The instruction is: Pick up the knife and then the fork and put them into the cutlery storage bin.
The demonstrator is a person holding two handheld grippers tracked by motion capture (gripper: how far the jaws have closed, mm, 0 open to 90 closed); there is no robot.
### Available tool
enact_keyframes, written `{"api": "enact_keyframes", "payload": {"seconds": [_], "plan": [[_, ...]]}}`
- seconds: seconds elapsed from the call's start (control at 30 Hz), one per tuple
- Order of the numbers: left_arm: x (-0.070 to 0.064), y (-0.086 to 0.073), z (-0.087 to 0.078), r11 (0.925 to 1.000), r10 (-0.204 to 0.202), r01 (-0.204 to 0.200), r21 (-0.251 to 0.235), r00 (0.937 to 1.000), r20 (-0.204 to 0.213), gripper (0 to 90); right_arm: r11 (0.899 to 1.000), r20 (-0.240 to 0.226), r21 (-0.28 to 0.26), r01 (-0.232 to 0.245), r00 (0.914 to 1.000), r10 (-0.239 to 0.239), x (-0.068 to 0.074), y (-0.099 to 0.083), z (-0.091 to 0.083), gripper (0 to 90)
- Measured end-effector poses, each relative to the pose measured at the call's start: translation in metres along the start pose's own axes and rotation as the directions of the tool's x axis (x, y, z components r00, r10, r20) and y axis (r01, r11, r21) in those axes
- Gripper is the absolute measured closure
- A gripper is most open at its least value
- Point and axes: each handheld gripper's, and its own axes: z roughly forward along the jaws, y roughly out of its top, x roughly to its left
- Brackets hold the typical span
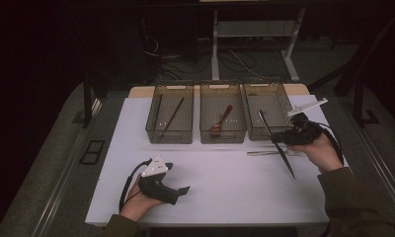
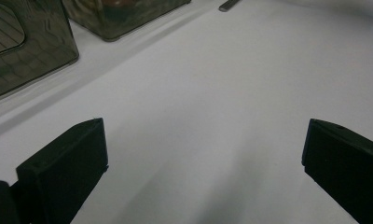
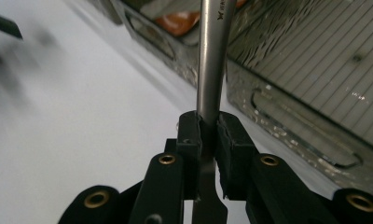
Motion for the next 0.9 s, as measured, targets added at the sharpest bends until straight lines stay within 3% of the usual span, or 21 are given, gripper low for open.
{"api": "enact_keyframes", "payload": {"seconds": [0.23,0.43,0.73,0.9], "plan": [[0.0,0.0,0.0,1.0,0.002,-0.002,0.0,1.0,0.002,0.0,0.994,-0.007,-0.108,-0.02,0.9998,0.02,-0.004,0.003,-0.009,79.3],[-0.001,0.0,0.001,1.0,0.0,0.0,0.0,1.0,0.004,0.0,0.978,-0.027,-0.208,-0.029,0.9993,0.024,-0.007,0.007,-0.014,79.3],[-0.001,0.0,0.001,1.0,0.0,0.0,-0.002,1.0,0.006,0.0,0.956,-0.009,-0.29,-0.033,0.9995,0.032,-0.013,0.018,-0.022,79.3],[-0.001,0.0,0.0,1.0,-0.001,0.001,-0.005,1.0,0.004,0.0,0.951,0.018,-0.31,-0.016,0.9996,0.023,-0.017,0.029,-0.025,79.3]]}}
